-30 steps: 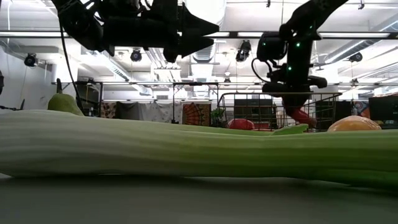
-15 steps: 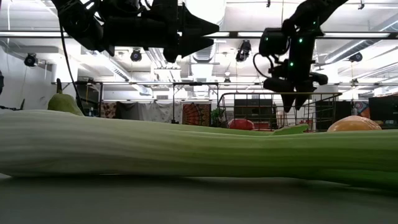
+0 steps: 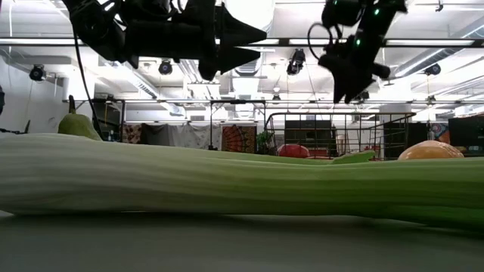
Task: Build produce basket
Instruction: Put the pear into the wire basket
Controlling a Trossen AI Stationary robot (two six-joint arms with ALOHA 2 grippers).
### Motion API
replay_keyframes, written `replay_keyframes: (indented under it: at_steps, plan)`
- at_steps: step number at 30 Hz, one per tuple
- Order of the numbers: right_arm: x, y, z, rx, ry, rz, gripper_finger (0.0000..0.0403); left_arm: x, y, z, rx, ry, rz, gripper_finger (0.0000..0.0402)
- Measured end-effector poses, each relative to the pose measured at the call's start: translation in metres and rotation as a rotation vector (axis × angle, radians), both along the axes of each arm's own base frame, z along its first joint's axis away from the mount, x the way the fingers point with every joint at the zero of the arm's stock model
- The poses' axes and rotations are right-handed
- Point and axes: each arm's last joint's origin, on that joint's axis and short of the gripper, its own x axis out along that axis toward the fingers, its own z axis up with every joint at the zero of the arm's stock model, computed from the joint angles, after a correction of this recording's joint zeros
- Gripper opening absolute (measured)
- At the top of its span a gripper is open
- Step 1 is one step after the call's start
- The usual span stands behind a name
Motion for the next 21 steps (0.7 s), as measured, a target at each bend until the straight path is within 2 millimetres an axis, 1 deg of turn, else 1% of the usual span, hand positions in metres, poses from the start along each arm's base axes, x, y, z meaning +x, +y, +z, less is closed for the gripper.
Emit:
replay_keyframes:
  at_steps: [4, 8, 10, 13, 16, 19, 21]
  plan:
    - [0.003, 0.022, 0.010, -0.029, -0.047, 0.100, 0.0173, 0.000, -0.003, -0.002, -0.027, 0.019, -0.011, 0.0279]
    - [0.009, 0.047, 0.015, -0.053, -0.087, 0.227, 0.0173, 0.001, -0.007, -0.002, -0.068, 0.031, -0.027, 0.0279]
    - [0.013, 0.059, 0.016, -0.066, -0.118, 0.288, 0.0173, 0.003, -0.011, -0.001, -0.089, 0.079, -0.037, 0.0279]
    - [0.018, 0.077, 0.016, -0.087, -0.171, 0.379, 0.0173, 0.007, -0.019, 0.001, -0.106, 0.238, -0.053, 0.0279]
    - [0.024, 0.094, 0.013, -0.111, -0.210, 0.474, 0.0173, 0.006, -0.032, 0.005, -0.095, 0.464, -0.064, 0.0279]
    - [0.028, 0.106, 0.009, -0.127, -0.226, 0.543, 0.0173, 0.001, -0.048, 0.010, -0.058, 0.671, 0.002, 0.0279]
    - [0.029, 0.111, 0.007, -0.134, -0.236, 0.571, 0.0173, -0.003, -0.058, 0.017, -0.047, 0.770, 0.041, 0.0279]
